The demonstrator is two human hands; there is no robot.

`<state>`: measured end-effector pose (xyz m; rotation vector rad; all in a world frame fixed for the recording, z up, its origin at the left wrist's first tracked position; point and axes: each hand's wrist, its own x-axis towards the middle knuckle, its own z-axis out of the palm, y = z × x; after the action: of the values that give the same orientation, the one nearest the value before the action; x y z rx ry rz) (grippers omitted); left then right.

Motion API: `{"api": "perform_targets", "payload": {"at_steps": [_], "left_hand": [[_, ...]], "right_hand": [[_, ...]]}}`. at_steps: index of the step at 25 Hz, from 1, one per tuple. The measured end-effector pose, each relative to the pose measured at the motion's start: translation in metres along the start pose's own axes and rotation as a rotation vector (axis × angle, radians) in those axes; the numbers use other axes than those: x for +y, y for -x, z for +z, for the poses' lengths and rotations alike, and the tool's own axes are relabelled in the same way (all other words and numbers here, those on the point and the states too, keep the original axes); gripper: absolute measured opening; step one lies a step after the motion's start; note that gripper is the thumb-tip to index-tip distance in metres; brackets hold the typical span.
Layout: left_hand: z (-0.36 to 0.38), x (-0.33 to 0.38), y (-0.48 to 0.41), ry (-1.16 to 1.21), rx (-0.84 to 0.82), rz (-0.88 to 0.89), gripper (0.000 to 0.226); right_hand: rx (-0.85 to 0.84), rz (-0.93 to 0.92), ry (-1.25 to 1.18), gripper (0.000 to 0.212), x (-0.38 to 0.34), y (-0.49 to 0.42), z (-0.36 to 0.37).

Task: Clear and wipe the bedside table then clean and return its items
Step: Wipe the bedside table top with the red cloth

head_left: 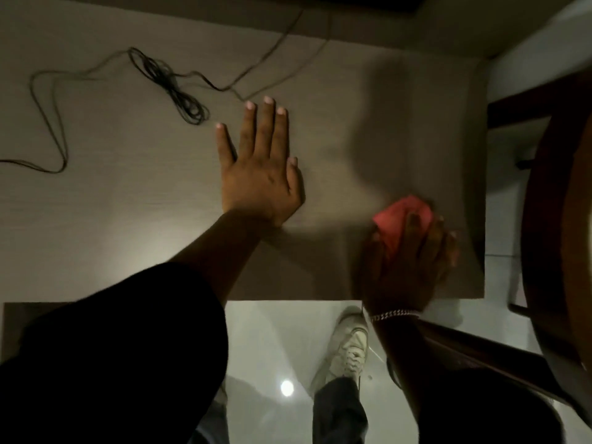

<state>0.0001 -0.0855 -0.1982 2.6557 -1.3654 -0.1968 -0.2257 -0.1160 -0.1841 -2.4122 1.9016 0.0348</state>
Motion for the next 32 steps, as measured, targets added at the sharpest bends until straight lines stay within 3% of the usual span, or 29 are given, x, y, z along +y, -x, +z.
{"api": "perform_targets", "payload": {"at_steps": [4,9,12,18,21,25,32], "left_hand": [[-0.004,-0.056,0.017,-0.038,0.052,0.056,0.067],[-0.019,-0.168,0.042,-0.041,0.080,-0.152,0.070],[-0.030,-0.216,0.054,-0.031,0.063,-0.217,0.073],[-0.040,-0.226,0.059,0.025,0.071,-0.302,0.072],[-0.043,-0.230,0.057,0.075,0.071,-0.322,0.073],[-0.044,-0.229,0.058,0.077,0.095,-0.344,0.074],[-0.049,-0.234,0.055,0.128,0.096,-0.339,0.075]], "right_hand": [[0.023,-0.190,0.027,0.068,-0.047,-0.021,0.005],[0.036,-0.219,-0.068,0.065,-0.151,-0.101,0.003],[0.017,-0.393,-0.087,0.064,-0.228,-0.104,0.009],[0.038,-0.770,-0.110,0.060,-0.378,-0.048,0.022],[-0.037,-0.921,-0.124,0.065,-0.434,-0.040,0.025],[-0.044,-1.143,-0.075,0.071,-0.455,-0.060,0.024],[0.006,-0.967,-0.190,0.066,-0.395,-0.032,0.023]]}}
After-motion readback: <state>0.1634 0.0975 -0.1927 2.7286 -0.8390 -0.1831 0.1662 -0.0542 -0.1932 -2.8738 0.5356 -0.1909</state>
